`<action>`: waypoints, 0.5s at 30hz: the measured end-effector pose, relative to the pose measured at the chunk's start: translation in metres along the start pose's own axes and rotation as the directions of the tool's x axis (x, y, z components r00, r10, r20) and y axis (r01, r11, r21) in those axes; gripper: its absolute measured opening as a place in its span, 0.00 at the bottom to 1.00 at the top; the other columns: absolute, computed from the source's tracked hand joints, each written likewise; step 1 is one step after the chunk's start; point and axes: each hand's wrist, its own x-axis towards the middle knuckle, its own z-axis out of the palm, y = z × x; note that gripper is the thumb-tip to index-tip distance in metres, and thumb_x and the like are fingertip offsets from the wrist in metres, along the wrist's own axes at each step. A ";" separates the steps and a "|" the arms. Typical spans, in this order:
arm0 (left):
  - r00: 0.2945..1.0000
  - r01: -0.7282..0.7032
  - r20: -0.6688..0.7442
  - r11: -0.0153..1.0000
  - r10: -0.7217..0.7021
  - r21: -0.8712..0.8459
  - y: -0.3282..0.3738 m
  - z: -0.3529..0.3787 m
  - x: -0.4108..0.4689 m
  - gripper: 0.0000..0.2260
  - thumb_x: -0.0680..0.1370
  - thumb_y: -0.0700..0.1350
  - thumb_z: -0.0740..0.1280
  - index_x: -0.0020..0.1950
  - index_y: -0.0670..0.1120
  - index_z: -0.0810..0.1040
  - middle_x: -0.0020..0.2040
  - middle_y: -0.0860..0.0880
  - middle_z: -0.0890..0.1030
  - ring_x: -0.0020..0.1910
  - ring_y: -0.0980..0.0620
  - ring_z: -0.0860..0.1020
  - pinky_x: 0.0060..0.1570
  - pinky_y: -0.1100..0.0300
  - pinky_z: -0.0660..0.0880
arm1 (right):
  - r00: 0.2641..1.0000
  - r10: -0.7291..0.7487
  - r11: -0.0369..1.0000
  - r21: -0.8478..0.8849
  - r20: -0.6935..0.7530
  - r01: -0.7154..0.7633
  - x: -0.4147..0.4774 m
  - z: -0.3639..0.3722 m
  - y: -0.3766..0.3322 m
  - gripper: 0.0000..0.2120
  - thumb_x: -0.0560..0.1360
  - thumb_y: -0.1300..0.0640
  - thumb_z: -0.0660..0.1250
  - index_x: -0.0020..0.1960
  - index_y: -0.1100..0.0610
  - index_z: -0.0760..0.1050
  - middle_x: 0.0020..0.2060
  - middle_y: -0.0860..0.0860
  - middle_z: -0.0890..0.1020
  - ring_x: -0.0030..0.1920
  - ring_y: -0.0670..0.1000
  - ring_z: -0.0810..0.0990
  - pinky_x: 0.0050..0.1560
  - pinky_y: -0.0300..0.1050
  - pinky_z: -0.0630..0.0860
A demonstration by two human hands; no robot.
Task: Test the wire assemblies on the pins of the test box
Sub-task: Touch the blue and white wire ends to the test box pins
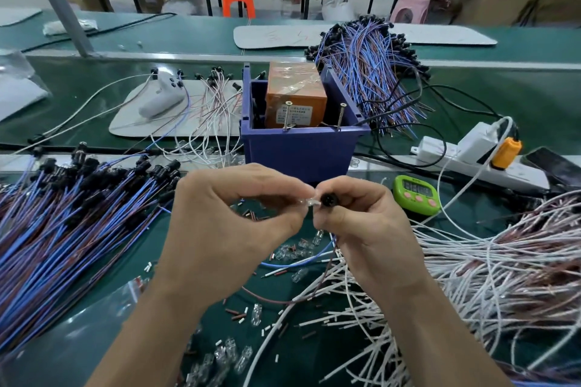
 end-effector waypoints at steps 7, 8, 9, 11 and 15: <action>0.998 -0.056 -0.007 0.988 0.058 0.142 -0.001 0.003 -0.002 0.13 0.70 0.35 0.80 0.46 0.54 0.88 0.44 0.61 0.86 0.43 0.57 0.85 0.44 0.66 0.79 | 0.999 0.040 0.994 -0.104 0.021 -0.038 -0.001 0.001 0.002 0.13 0.60 0.62 0.71 0.44 0.59 0.87 0.35 0.57 0.82 0.37 0.50 0.77 0.38 0.39 0.74; 0.999 -0.051 -0.004 0.988 0.052 0.143 -0.002 0.002 -0.003 0.13 0.70 0.35 0.80 0.46 0.53 0.89 0.44 0.61 0.86 0.43 0.57 0.86 0.44 0.65 0.80 | 0.999 0.040 0.993 -0.115 0.021 -0.038 -0.001 0.001 0.002 0.13 0.60 0.61 0.71 0.44 0.58 0.88 0.35 0.56 0.82 0.36 0.49 0.76 0.38 0.39 0.74; 0.999 -0.047 0.003 0.989 0.047 0.144 -0.002 0.001 -0.003 0.12 0.70 0.36 0.80 0.46 0.52 0.89 0.44 0.60 0.86 0.44 0.56 0.86 0.44 0.65 0.80 | 0.999 0.040 0.992 -0.124 0.023 -0.037 -0.001 0.002 0.002 0.13 0.60 0.61 0.71 0.44 0.57 0.88 0.35 0.55 0.83 0.36 0.48 0.76 0.38 0.38 0.74; 0.999 -0.043 0.010 0.988 0.042 0.149 -0.002 -0.001 -0.002 0.11 0.71 0.36 0.80 0.47 0.53 0.89 0.44 0.61 0.86 0.43 0.56 0.86 0.43 0.65 0.80 | 0.999 0.037 0.990 -0.134 0.029 -0.033 -0.001 0.003 0.001 0.13 0.61 0.61 0.72 0.44 0.56 0.88 0.35 0.55 0.83 0.37 0.49 0.77 0.38 0.38 0.74; 1.000 0.001 0.014 0.988 -0.004 0.152 -0.003 -0.002 -0.002 0.13 0.70 0.37 0.81 0.45 0.55 0.89 0.42 0.62 0.86 0.42 0.56 0.86 0.41 0.63 0.81 | 0.999 0.040 0.987 -0.154 0.003 -0.039 -0.002 0.003 0.002 0.13 0.64 0.68 0.71 0.44 0.57 0.88 0.35 0.55 0.82 0.36 0.49 0.76 0.37 0.38 0.73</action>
